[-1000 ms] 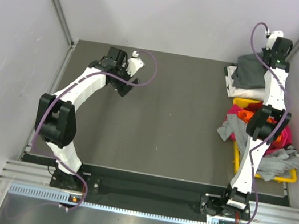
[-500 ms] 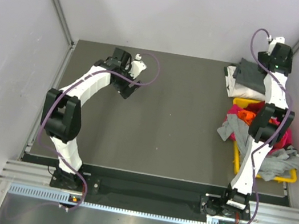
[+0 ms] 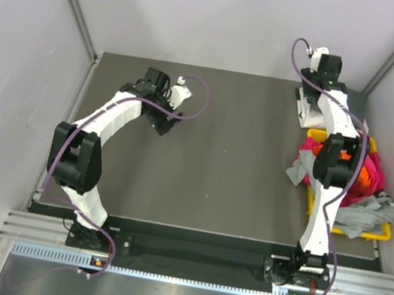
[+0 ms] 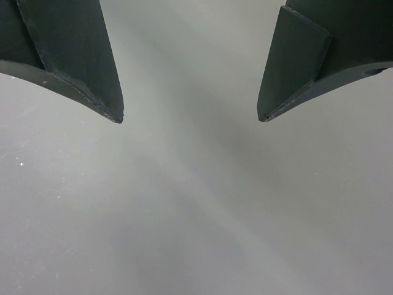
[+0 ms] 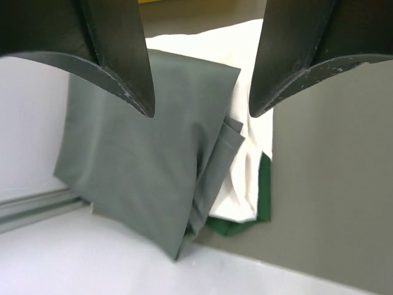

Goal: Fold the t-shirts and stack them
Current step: Neatly place the folded tshirt to the corner

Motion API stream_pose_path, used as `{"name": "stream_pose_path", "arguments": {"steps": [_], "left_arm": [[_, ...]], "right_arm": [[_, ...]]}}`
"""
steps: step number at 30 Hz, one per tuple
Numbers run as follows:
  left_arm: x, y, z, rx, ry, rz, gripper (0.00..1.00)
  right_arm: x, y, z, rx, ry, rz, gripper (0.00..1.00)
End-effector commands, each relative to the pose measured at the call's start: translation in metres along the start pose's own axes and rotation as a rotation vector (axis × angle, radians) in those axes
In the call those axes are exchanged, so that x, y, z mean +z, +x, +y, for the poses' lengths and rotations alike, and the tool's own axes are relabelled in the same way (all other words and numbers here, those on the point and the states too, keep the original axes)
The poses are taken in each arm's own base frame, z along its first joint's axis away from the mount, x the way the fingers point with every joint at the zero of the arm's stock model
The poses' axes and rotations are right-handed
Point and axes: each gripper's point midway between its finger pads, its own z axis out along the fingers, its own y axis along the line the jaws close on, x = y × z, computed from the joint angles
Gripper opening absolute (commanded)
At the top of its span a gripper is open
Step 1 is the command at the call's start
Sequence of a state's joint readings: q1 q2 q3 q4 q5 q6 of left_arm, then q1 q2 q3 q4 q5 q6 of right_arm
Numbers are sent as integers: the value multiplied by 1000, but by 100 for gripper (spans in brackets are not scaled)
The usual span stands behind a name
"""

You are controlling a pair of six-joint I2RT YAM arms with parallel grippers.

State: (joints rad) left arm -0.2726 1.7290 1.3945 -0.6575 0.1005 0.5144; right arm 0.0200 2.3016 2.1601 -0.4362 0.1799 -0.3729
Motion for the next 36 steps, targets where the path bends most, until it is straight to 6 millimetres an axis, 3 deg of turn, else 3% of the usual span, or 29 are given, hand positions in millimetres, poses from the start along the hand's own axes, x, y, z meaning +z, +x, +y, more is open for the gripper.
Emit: {"name": "stream_pose_path", "arguments": {"steps": [1, 5, 8, 14, 15, 18, 23, 24, 25, 27, 30, 36], "left_arm": [[-14, -13, 1, 31, -1, -62, 94], [-10, -13, -1, 30, 15, -59, 94], [-5, -12, -2, 26, 24, -47, 94], [-2, -10, -3, 25, 32, -39, 94], [-1, -9, -4, 26, 33, -36, 94], [-2, -9, -3, 28, 31, -35, 94], [-1, -8, -4, 32, 32, -32, 94], [-1, -8, -4, 30, 33, -33, 94], [0, -7, -5, 32, 36, -31, 94], [-1, -7, -5, 30, 38, -32, 94], [-1, -7, -6, 33, 44, -32, 94], [-5, -10, -5, 42, 41, -45, 94]], "right_arm": [[16, 22, -18, 15, 65, 63, 61], [27, 41, -9, 4, 50, 106, 51], [31, 49, -6, 2, 48, 124, 49], [29, 45, -9, 22, 64, 115, 20], [26, 41, -11, 29, 68, 104, 11], [22, 41, -11, 32, 66, 96, 0], [12, 49, -7, 31, 43, 119, 0], [4, 40, -10, 37, 41, 98, 0], [2, 49, -5, 32, 27, 115, 0], [-11, 40, -7, 24, 14, 83, 0], [-19, 46, -3, 6, -20, 101, 0], [-24, 60, 1, -11, -36, 155, 0]]}}
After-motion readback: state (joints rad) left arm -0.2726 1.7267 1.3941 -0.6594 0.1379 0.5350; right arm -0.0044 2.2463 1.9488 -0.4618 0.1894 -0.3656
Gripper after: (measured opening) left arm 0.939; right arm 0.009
